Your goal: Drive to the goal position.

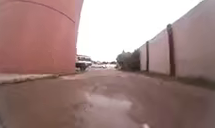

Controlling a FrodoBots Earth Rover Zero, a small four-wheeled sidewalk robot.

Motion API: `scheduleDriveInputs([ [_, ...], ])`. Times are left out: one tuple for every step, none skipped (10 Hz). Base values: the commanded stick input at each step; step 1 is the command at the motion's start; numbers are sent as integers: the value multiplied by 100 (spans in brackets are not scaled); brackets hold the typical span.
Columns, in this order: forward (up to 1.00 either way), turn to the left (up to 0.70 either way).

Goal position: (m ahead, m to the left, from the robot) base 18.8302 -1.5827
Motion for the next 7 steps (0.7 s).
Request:
scheduleDriveInputs([
  [70, 0],
  [70, 0],
  [70, 0],
  [70, 0],
  [70, 0],
  [70, 0],
  [70, 0],
])
